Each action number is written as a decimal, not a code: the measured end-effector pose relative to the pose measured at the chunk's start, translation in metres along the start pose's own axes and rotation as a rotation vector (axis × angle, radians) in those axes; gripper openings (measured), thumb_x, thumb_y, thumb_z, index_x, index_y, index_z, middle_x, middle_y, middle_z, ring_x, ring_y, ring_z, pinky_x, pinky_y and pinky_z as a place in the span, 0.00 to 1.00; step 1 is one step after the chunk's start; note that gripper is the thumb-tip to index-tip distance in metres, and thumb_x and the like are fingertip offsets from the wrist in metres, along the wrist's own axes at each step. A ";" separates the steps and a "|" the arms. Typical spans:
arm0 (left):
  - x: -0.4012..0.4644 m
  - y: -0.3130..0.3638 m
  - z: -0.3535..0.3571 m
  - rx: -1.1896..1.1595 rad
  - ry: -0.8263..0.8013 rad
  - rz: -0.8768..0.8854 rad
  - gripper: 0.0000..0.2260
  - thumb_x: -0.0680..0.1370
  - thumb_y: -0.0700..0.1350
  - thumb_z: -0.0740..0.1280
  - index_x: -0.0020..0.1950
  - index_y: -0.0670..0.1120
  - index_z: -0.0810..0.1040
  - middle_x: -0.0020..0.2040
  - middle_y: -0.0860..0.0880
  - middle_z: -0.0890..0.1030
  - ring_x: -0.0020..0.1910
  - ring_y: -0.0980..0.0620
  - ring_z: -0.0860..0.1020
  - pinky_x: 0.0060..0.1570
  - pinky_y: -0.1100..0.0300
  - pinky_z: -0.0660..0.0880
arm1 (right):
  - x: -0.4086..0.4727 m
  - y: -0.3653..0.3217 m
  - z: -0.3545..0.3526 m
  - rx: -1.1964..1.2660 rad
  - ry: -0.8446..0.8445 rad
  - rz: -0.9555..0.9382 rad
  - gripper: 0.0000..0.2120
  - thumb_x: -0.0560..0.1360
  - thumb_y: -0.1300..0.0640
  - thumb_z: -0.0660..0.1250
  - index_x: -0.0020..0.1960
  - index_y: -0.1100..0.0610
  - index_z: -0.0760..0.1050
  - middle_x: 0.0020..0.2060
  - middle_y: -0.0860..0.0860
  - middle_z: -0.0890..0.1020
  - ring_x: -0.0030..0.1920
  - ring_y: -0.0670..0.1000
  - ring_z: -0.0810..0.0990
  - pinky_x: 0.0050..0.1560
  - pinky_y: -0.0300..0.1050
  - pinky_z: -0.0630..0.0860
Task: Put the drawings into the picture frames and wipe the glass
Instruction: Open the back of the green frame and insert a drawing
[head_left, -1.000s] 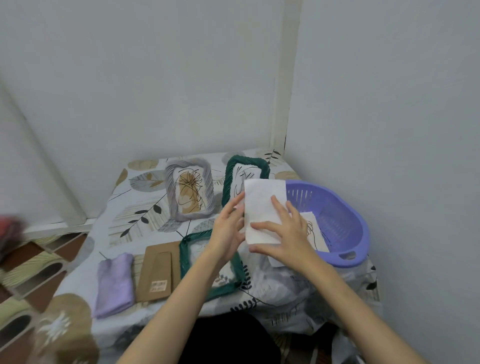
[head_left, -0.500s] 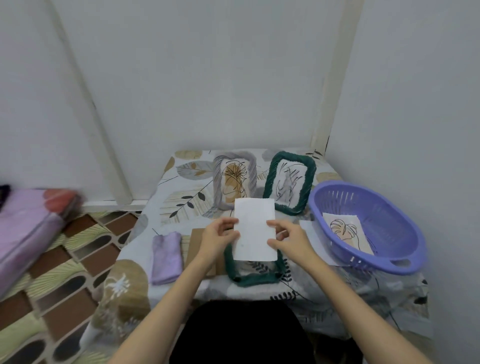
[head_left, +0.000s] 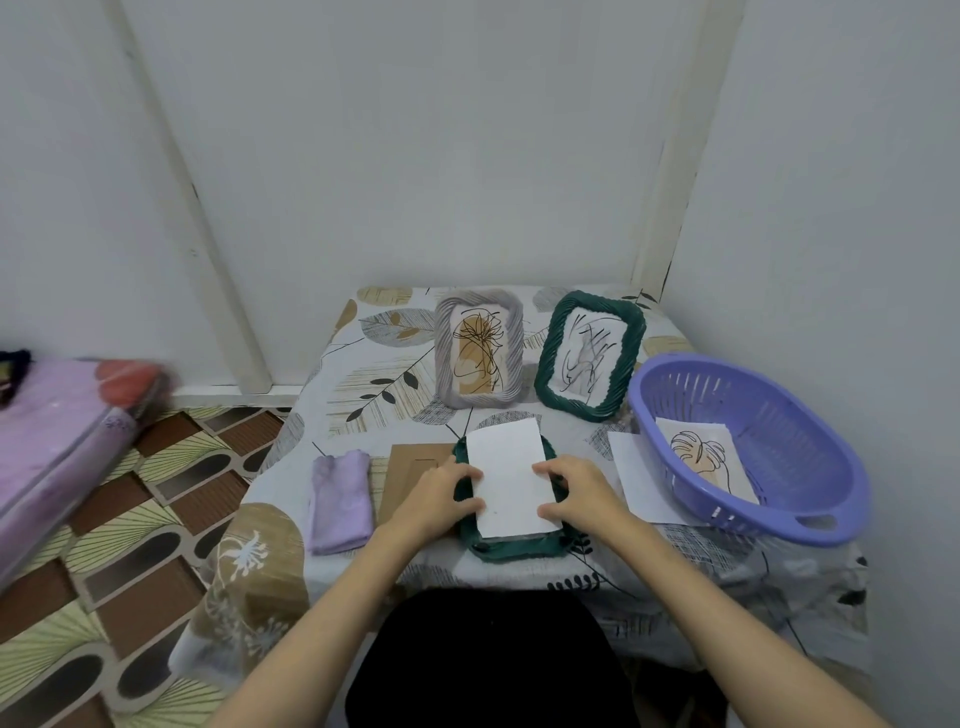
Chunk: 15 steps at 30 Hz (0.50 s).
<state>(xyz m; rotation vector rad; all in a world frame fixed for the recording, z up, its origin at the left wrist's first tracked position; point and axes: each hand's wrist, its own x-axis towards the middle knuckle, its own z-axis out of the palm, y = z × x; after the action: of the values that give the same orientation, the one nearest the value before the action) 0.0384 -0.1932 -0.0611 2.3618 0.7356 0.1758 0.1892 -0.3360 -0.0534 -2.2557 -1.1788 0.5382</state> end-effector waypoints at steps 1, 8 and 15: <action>0.000 0.001 0.000 0.016 -0.014 0.006 0.19 0.74 0.46 0.69 0.63 0.44 0.73 0.66 0.46 0.73 0.70 0.47 0.65 0.65 0.59 0.61 | 0.000 0.001 0.000 -0.034 -0.009 -0.002 0.28 0.65 0.60 0.72 0.65 0.55 0.72 0.57 0.52 0.75 0.61 0.54 0.69 0.59 0.45 0.69; -0.003 0.004 0.000 0.107 -0.138 0.009 0.27 0.72 0.49 0.71 0.68 0.42 0.68 0.71 0.43 0.66 0.74 0.46 0.56 0.69 0.57 0.56 | -0.005 0.005 -0.001 -0.154 -0.039 -0.020 0.26 0.69 0.52 0.72 0.65 0.54 0.72 0.63 0.51 0.70 0.63 0.55 0.64 0.63 0.48 0.64; -0.005 0.003 -0.003 0.164 -0.178 0.038 0.29 0.73 0.50 0.70 0.70 0.43 0.66 0.75 0.46 0.61 0.75 0.48 0.56 0.70 0.58 0.56 | -0.008 0.007 0.005 -0.161 -0.076 -0.007 0.23 0.73 0.51 0.67 0.67 0.56 0.70 0.69 0.53 0.64 0.68 0.57 0.61 0.69 0.50 0.60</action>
<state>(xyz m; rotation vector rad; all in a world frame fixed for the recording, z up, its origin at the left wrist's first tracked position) 0.0351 -0.1963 -0.0567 2.5079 0.6406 -0.0817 0.1864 -0.3449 -0.0614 -2.3835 -1.3088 0.5478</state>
